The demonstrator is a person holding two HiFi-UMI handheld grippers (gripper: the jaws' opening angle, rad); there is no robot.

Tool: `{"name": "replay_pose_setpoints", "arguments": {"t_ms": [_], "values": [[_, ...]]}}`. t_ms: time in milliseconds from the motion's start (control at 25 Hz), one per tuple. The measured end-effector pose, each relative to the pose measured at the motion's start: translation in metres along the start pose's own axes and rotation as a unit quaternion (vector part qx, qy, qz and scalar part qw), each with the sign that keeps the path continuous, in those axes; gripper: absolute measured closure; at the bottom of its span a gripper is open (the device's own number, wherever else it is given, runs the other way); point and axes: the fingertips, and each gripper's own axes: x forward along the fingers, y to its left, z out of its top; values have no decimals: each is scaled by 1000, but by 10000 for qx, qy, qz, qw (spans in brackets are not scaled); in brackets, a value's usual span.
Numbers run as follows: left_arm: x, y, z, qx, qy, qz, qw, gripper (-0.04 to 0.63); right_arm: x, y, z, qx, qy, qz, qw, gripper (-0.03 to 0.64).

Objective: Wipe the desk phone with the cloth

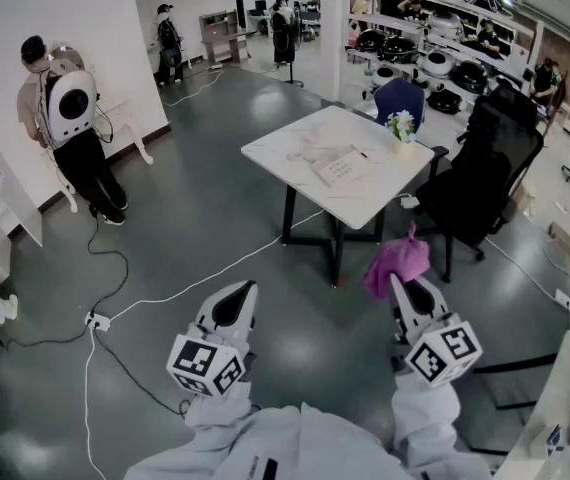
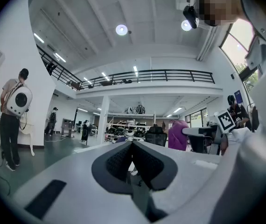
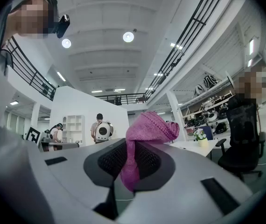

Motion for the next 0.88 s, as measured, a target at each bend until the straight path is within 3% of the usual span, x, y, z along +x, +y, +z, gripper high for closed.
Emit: {"name": "replay_pose_setpoints", "arguments": {"t_ms": [440,880], "values": [[2,-4,1,171,48,45,9998,597,0,-1,1,-44,-9,79,10000,584],[5,-5,0,81,-15,194,9998,597,11,-17,0,104,-73,97,9999,583]]}}
